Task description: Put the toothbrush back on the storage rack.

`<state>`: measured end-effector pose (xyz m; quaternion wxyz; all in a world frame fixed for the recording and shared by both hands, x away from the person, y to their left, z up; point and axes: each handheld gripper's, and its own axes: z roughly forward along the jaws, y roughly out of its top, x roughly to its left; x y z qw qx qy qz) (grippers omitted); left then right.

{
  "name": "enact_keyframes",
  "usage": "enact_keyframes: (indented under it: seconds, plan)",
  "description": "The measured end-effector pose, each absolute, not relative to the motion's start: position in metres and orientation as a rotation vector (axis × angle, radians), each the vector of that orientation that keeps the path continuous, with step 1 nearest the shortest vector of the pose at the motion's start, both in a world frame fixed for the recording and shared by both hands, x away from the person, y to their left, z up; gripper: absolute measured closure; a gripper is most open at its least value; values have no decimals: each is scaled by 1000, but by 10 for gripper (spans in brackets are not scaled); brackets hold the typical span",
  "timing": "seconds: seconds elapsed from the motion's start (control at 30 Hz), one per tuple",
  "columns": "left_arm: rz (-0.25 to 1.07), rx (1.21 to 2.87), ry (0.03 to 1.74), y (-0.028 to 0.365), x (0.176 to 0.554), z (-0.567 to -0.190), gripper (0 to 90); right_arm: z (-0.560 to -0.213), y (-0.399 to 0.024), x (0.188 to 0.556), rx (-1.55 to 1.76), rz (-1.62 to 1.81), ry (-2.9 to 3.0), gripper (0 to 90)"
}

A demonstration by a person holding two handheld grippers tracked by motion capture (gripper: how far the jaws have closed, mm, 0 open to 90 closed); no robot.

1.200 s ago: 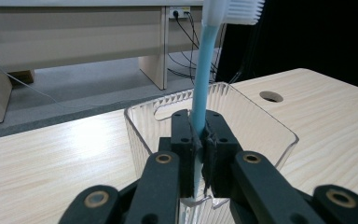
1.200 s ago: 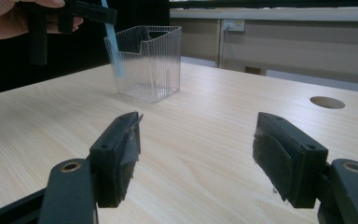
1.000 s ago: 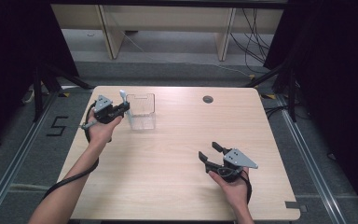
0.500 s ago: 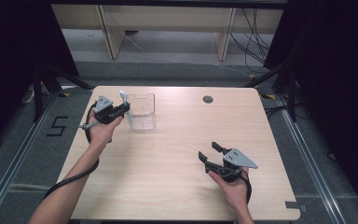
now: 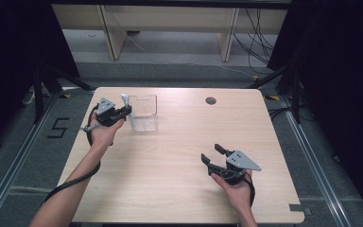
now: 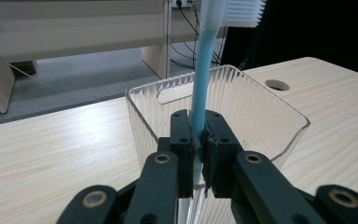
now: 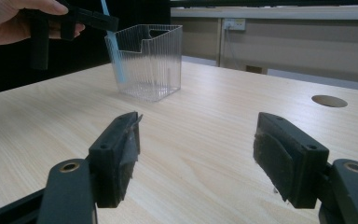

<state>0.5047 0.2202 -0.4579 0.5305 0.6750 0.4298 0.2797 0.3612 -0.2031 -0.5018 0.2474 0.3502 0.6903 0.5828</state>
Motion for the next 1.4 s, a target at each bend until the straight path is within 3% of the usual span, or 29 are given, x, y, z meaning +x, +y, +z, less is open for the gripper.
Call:
enact_keyframes:
  seconds: [0.73,1.13,1.4]
  plan:
    - [667,1604,1036,222,500,-459,774,-502,-203,361,957,1575,1885,323]
    - [674,1601,1041,223,488,-458,458,-503,-203,362,943,1591,1883,321]
    - [667,1611,1045,227,478,-456,352,-503,-203,362,945,1592,1885,319]
